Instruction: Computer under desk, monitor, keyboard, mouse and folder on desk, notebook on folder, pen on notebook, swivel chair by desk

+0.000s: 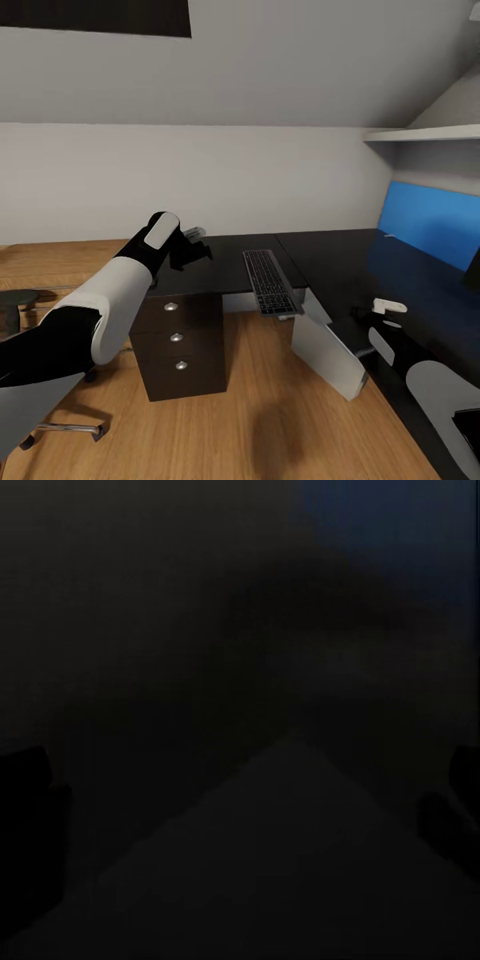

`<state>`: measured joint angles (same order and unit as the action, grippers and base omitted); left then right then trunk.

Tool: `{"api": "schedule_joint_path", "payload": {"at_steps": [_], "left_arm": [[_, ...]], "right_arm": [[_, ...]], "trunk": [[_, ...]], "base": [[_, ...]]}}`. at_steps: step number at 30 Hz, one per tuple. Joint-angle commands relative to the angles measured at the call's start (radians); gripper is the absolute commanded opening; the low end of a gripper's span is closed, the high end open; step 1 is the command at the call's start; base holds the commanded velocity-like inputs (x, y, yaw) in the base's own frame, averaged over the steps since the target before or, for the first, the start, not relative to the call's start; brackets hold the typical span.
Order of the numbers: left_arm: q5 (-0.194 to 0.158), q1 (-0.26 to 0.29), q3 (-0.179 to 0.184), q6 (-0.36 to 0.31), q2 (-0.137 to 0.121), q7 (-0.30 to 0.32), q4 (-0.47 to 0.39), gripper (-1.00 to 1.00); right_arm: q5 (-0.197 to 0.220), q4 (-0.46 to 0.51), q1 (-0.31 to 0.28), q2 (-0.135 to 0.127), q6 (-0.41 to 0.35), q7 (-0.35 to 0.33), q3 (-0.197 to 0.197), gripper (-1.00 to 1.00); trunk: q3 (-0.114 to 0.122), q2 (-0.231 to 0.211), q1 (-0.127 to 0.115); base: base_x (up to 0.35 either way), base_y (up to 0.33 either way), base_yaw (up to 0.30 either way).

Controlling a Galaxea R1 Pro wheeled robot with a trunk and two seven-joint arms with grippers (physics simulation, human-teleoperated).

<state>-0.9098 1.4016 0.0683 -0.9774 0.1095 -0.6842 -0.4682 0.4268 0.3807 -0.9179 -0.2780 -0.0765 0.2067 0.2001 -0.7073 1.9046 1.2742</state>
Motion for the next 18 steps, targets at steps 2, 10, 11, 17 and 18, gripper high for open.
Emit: {"api": "schedule_joint_path", "payload": {"at_steps": [2, 10, 11, 17, 18], "left_arm": [[-0.011, 0.001, 0.005, -0.001, -0.001, -0.009, -0.001, 1.0], [-0.012, 0.001, 0.005, -0.001, -0.001, -0.01, 0.0, 1.0], [-0.012, 0.001, 0.005, -0.001, -0.001, -0.01, 0.0, 1.0], [-0.012, 0.0, 0.005, -0.001, -0.002, -0.009, 0.008, 1.0], [-0.011, 0.0, 0.004, -0.001, -0.002, -0.009, 0.012, 1.0]], "right_arm": [[0.007, -0.002, 0.001, -0.001, -0.014, 0.008, 0.01, 1.0], [0.007, -0.002, 0.001, -0.001, -0.014, 0.008, 0.01, 1.0], [0.007, -0.002, 0.001, -0.001, -0.014, 0.008, 0.01, 1.0], [0.007, -0.002, 0.001, -0.001, -0.013, 0.008, 0.01, 1.0], [0.007, -0.002, 0.001, -0.001, -0.013, 0.008, 0.01, 1.0]], "trunk": [[-0.001, 0.0, 0.0], [-0.001, 0.0, 0.0], [-0.001, 0.0, 0.0], [-0.001, 0.0, 0.0], [-0.001, 0.0, 0.0]], "base": [[-0.017, 0.0, 0.0], [-0.085, 0.0, 0.0], [-0.274, 0.0, 0.0], [-0.118, 0.0, 0.0], [-0.036, 0.0, 0.0]]}}
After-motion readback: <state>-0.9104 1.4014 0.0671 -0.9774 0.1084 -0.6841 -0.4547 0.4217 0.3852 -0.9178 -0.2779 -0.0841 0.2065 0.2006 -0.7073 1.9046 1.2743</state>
